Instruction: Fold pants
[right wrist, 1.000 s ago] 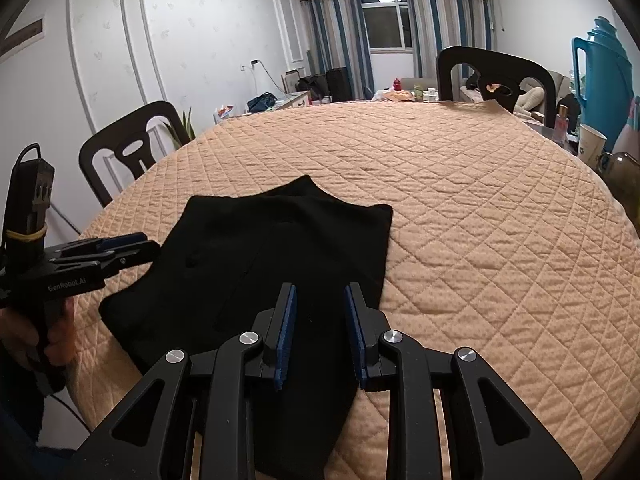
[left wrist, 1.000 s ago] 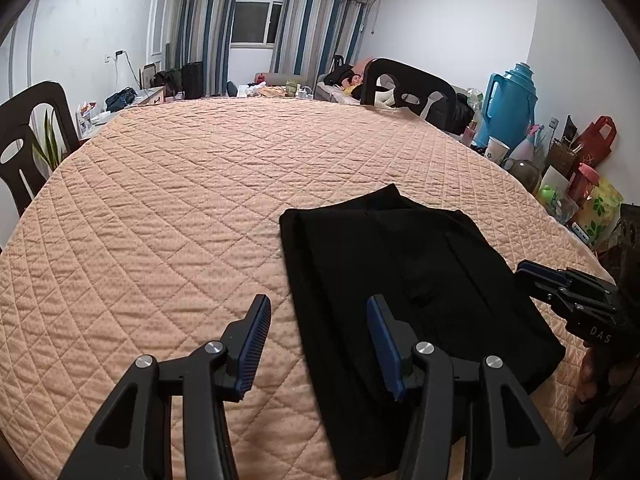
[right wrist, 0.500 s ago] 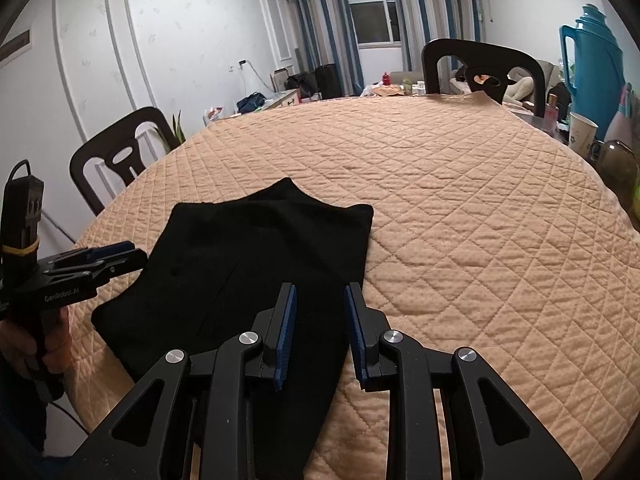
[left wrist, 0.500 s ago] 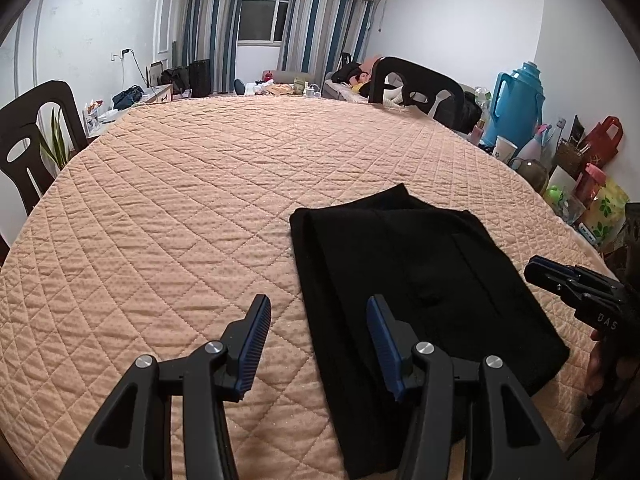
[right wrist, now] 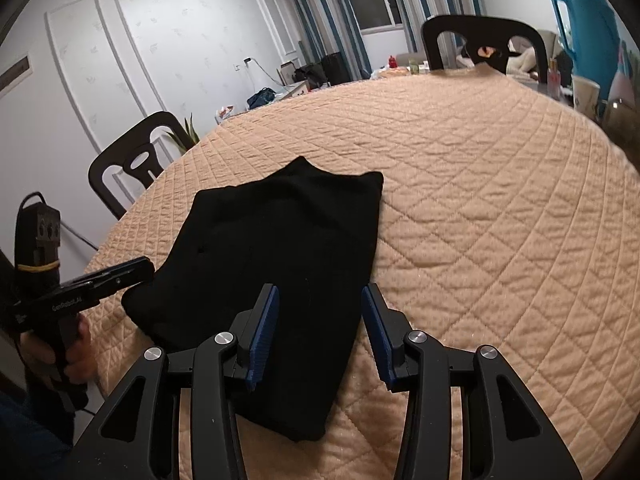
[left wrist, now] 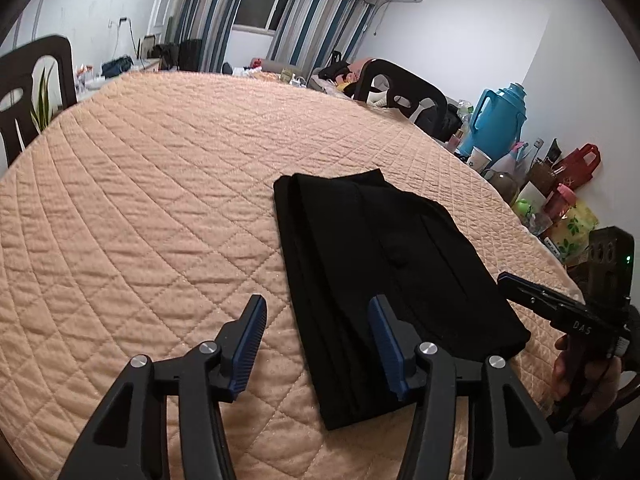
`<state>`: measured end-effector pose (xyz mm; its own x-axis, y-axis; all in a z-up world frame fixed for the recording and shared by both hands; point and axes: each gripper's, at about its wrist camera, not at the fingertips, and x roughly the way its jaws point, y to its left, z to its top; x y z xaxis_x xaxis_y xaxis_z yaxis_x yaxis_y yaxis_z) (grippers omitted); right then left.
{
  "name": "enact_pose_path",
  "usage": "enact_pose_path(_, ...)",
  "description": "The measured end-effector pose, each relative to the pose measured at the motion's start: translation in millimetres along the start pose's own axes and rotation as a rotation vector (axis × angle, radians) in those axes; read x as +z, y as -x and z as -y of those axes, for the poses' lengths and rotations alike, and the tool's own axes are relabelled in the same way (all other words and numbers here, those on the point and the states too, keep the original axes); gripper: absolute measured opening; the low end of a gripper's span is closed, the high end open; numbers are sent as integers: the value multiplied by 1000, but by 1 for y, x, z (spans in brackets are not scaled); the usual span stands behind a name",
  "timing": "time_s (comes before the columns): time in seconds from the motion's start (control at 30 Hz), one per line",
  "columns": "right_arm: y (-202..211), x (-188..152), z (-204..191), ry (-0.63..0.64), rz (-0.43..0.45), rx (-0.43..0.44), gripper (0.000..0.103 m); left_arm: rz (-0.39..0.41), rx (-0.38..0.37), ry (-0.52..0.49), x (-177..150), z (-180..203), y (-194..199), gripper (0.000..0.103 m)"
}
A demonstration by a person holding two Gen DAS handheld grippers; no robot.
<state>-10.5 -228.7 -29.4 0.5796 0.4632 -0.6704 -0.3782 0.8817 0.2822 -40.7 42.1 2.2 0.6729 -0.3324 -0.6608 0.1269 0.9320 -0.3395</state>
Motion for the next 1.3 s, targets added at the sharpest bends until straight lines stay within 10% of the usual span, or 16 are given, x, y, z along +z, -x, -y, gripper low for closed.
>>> enact_pose_path(0.97, -28, 2, 34, -242, -99, 241, 45, -69, -138, 121, 14, -3, -36, 59)
enact_pose_path(1.3, -33, 12, 29, -221, -75, 202, 19, -36, -112, 81, 20, 3, -36, 38)
